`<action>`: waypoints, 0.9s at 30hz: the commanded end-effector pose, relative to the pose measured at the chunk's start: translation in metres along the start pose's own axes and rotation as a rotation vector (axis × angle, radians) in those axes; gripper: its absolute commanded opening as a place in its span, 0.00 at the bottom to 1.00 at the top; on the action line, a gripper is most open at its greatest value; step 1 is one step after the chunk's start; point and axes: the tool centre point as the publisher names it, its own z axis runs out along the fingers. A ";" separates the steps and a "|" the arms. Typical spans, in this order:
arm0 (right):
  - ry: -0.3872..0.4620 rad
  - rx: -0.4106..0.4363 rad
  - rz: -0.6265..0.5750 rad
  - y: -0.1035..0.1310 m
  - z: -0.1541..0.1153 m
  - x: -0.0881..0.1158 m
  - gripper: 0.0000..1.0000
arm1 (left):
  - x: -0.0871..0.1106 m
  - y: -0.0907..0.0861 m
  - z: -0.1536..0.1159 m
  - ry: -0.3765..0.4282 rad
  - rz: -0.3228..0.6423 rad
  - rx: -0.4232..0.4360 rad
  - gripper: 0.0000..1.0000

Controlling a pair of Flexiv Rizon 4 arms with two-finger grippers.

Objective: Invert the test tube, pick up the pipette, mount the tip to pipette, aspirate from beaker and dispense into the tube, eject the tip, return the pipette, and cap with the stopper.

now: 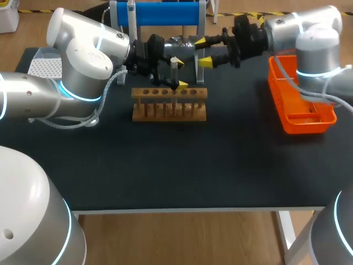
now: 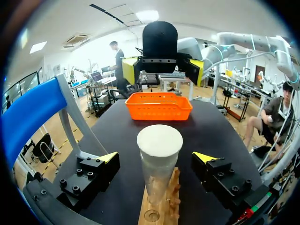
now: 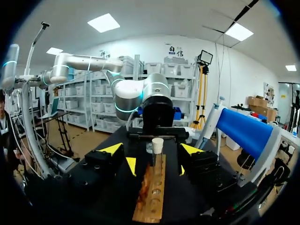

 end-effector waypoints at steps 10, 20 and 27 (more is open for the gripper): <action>-0.082 0.071 0.037 -0.029 -0.034 0.030 1.00 | -0.001 0.000 0.000 0.002 0.000 -0.002 1.00; -0.082 0.071 0.037 -0.029 -0.034 0.030 1.00 | -0.001 0.003 -0.007 -0.021 -0.010 -0.012 1.00; -0.082 0.071 0.037 -0.029 -0.034 0.030 1.00 | -0.001 0.014 -0.033 -0.087 -0.028 -0.004 1.00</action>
